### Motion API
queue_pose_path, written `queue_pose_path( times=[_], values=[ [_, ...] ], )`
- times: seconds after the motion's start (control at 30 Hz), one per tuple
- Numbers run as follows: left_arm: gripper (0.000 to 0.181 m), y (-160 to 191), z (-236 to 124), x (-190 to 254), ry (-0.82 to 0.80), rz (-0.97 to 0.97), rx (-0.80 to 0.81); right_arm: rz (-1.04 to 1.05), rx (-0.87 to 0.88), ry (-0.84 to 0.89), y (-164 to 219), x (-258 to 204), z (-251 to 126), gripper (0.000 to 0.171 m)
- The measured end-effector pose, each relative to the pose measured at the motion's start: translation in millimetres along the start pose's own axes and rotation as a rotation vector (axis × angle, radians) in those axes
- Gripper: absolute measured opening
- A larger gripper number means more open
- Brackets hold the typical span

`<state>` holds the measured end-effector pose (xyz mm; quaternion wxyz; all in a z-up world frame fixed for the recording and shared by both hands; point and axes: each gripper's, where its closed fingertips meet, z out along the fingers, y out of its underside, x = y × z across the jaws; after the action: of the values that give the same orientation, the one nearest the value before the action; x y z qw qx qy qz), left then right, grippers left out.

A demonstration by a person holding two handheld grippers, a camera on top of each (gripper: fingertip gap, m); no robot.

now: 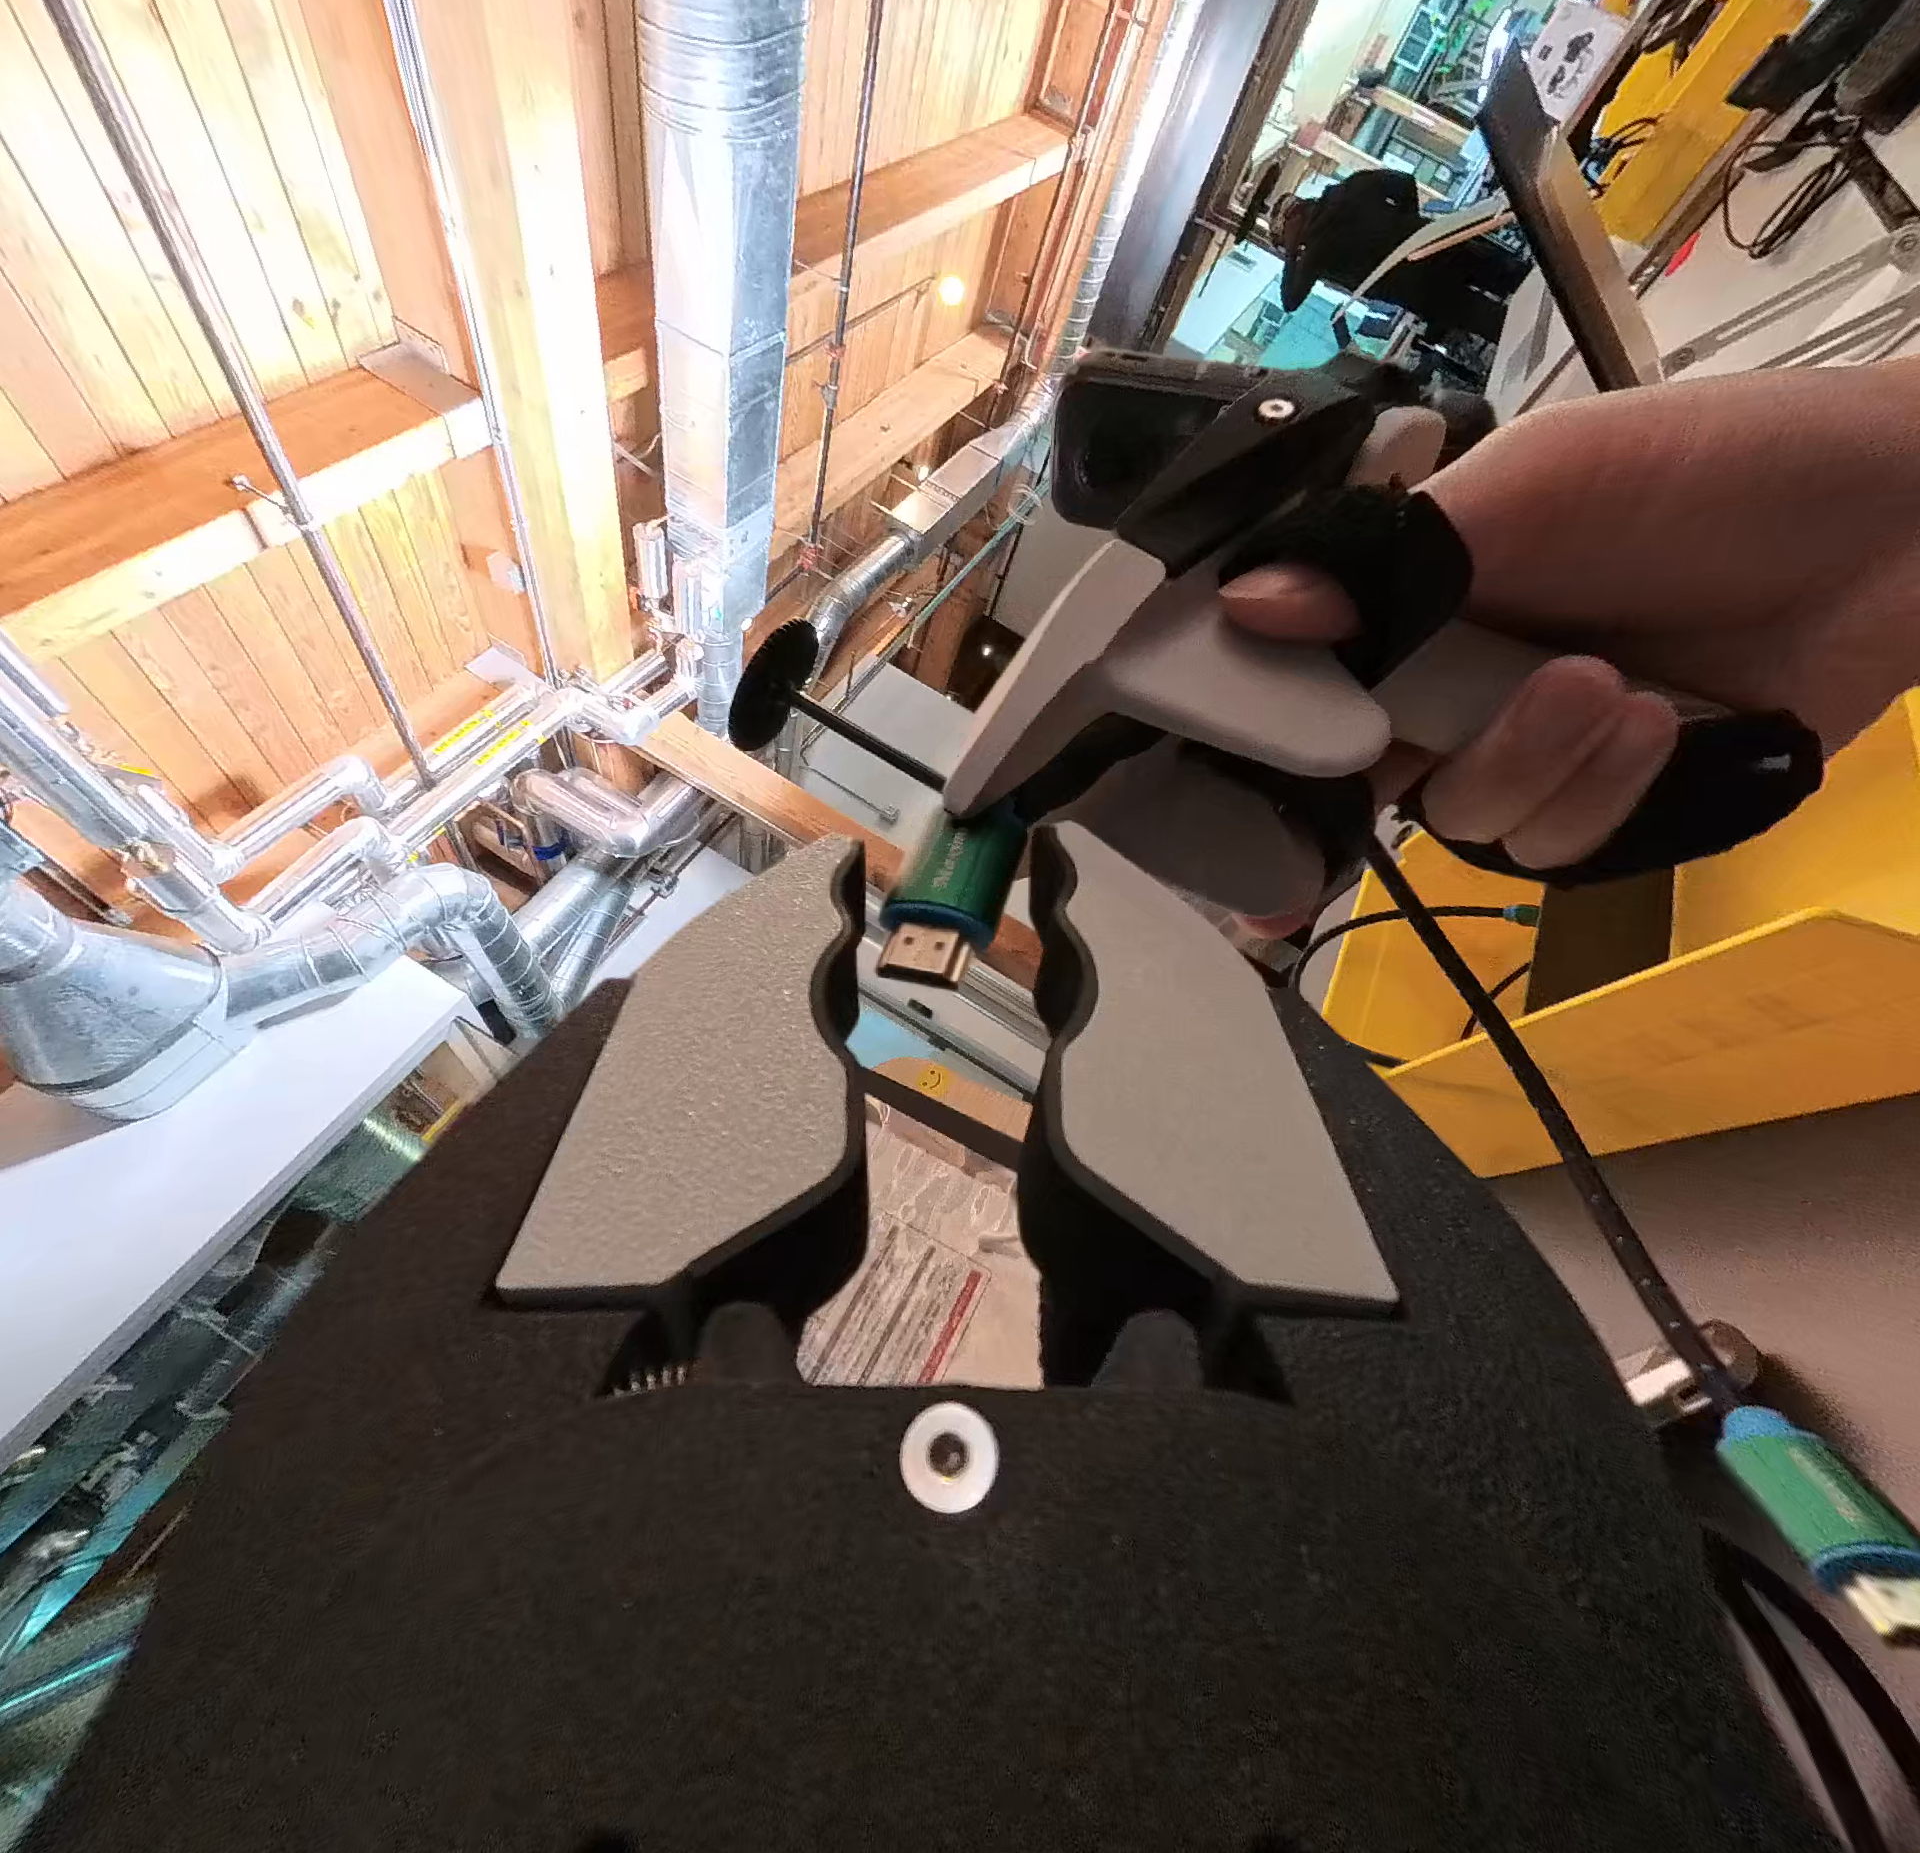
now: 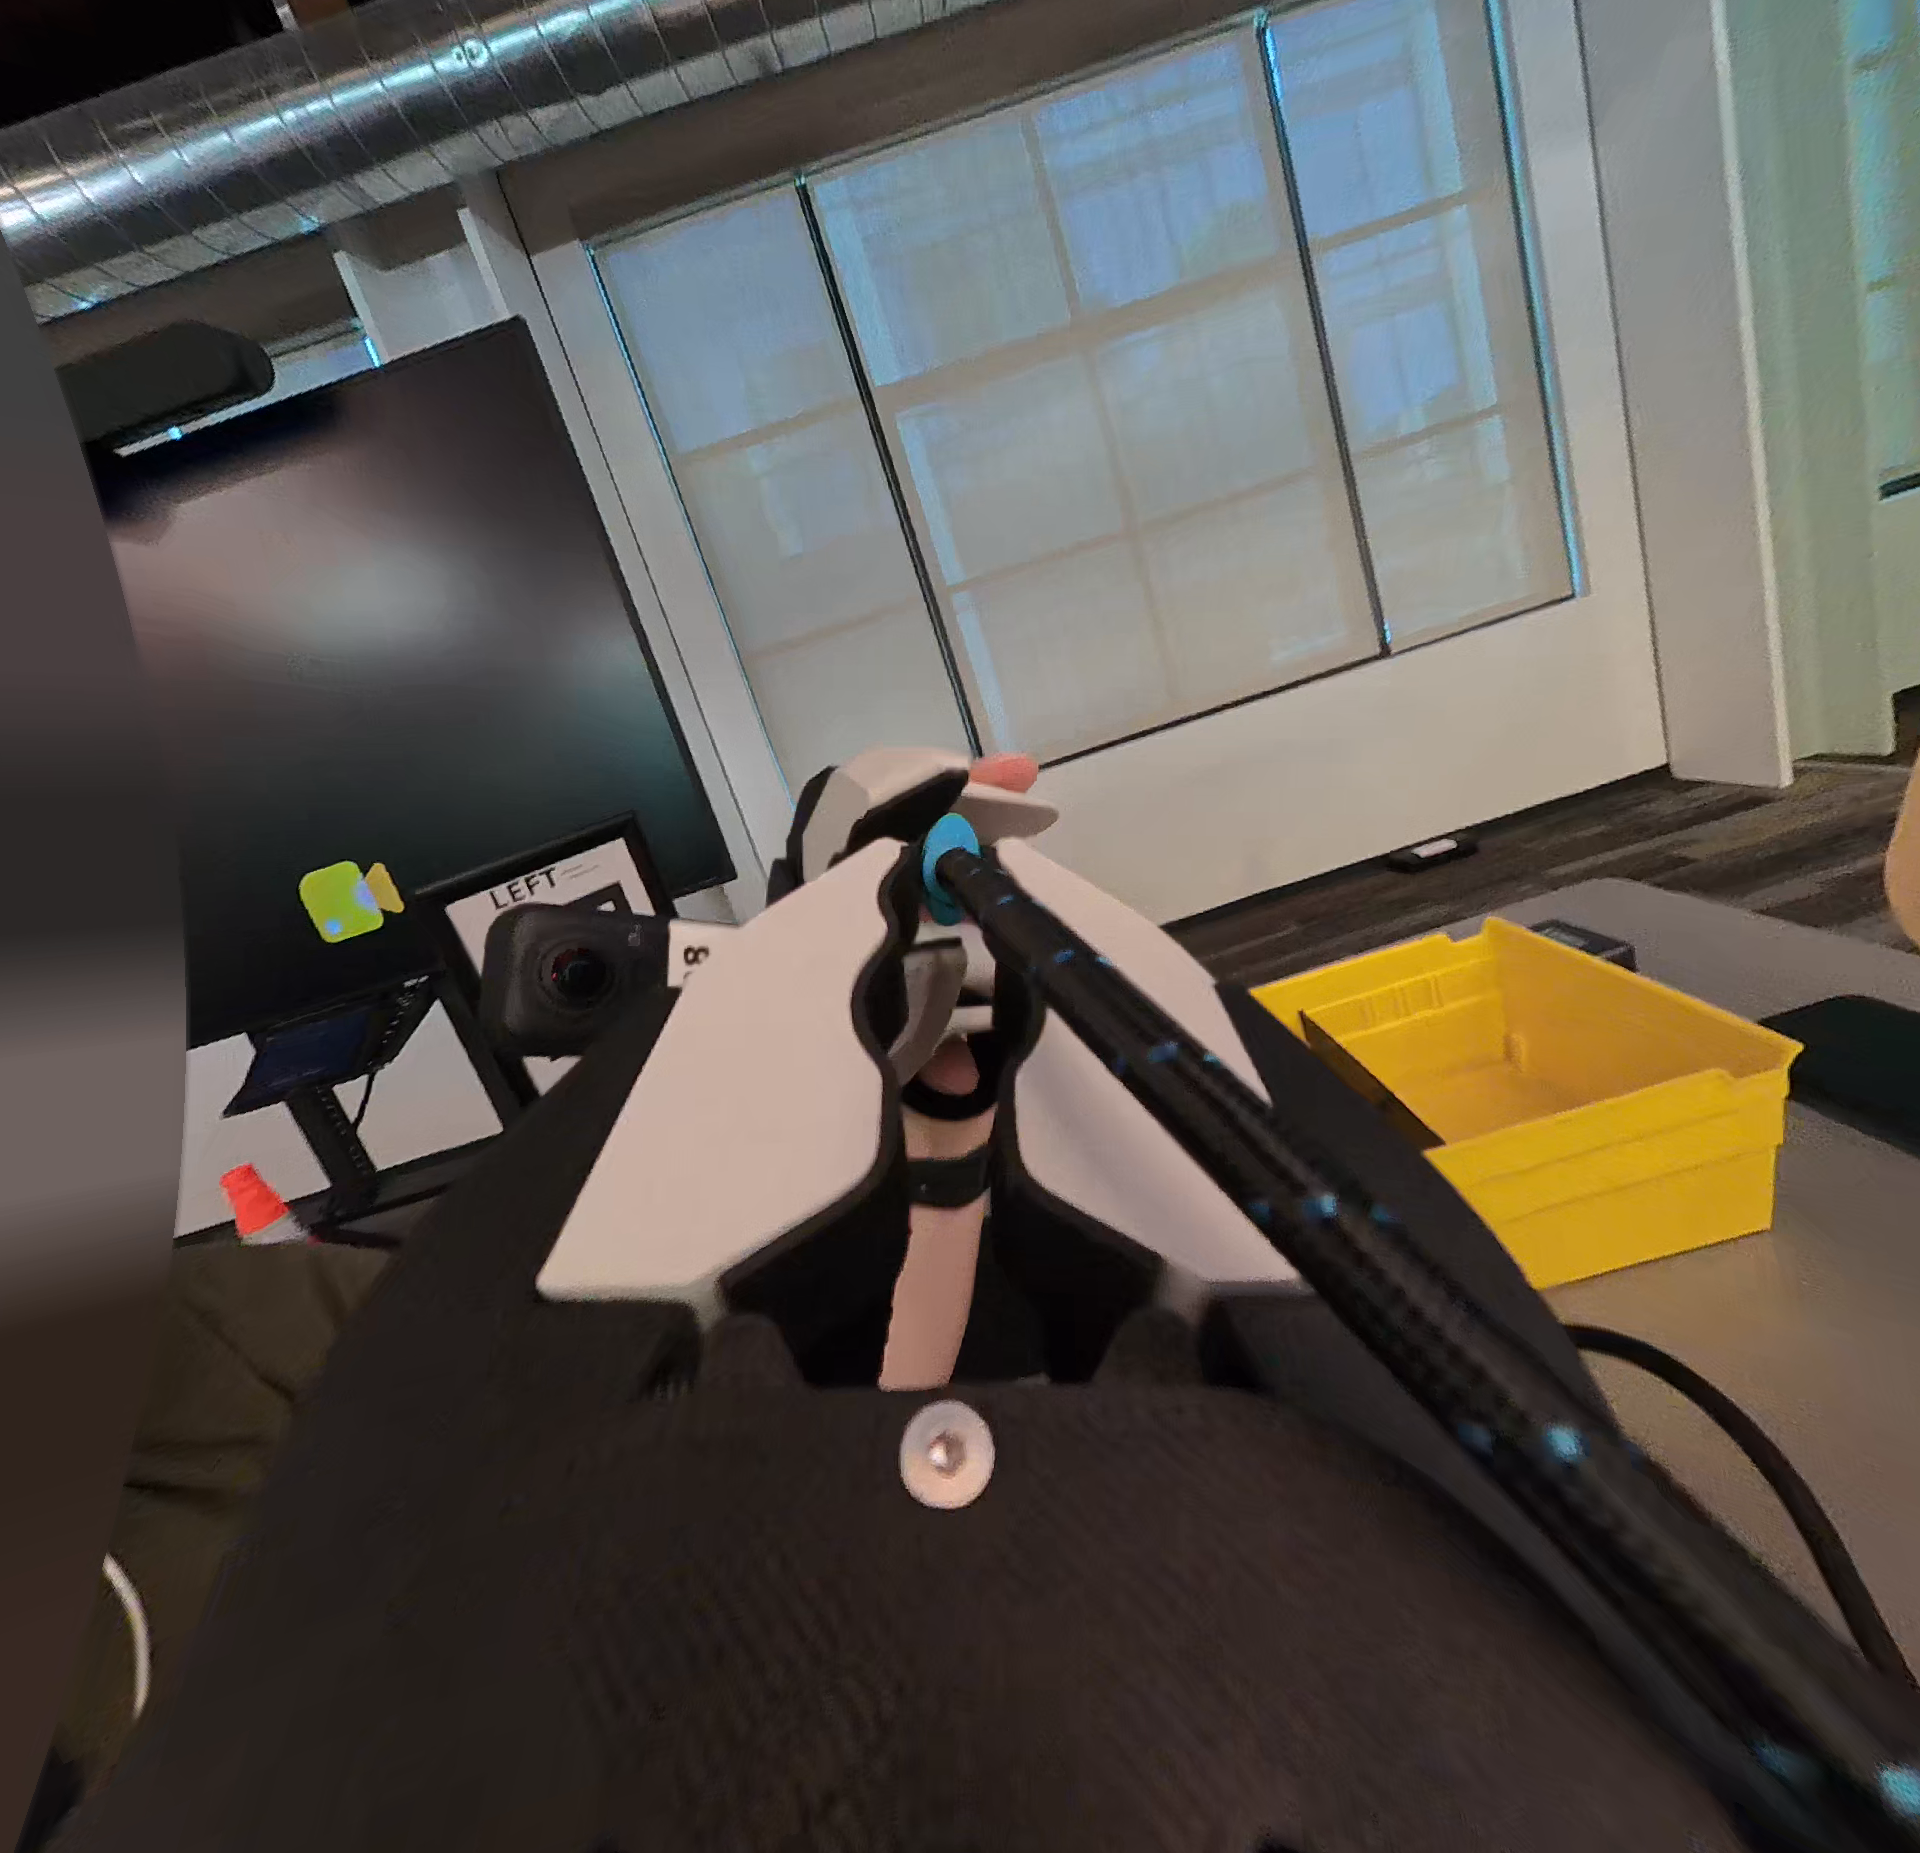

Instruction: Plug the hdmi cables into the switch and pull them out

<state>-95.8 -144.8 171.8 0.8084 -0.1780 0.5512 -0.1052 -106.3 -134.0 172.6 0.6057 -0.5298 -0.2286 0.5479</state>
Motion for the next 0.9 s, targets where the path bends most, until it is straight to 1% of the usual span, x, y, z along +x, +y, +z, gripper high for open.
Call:
queue_pose_path(
  times=[0.13,0.2,0.27,0.6,0.77,0.8,0.83,0.9],
  values=[
    [0.029,2.0,-5.2,2.0,0.042,-0.004,0.005,0.012,-0.08,-0.028,7.7,-0.4,2.0,0.011],
    [0.026,2.8,-6.2,4.7,0.064,-0.011,0.017,0.022,-0.098,-0.034,9.5,-0.6,2.2,0.011],
    [0.023,6.7,-5.4,6.7,0.076,-0.011,0.007,0.033,-0.102,-0.04,10.6,0.0,2.5,0.011],
    [0.022,19.7,-4.9,10.9,0.13,-0.001,-0.075,0.025,-0.149,-0.03,15.2,11.0,2.2,0.011],
    [0.022,19.9,-5.0,5.9,0.117,-0.044,-0.07,0.002,-0.184,-0.037,17.7,11.7,2.4,0.011],
    [0.022,19.4,-5.5,5.3,0.124,-0.071,-0.068,-0.015,-0.195,-0.037,18.1,10.6,2.1,0.013],
    [0.022,19.2,-6.1,4.1,0.129,-0.102,-0.066,-0.033,-0.213,-0.033,18.7,9.6,1.6,0.018],
    [0.022,17.6,-8.3,-1.1,0.126,-0.159,-0.049,-0.081,-0.269,-0.021,21.0,6.1,-0.8,0.018]
  ],
)
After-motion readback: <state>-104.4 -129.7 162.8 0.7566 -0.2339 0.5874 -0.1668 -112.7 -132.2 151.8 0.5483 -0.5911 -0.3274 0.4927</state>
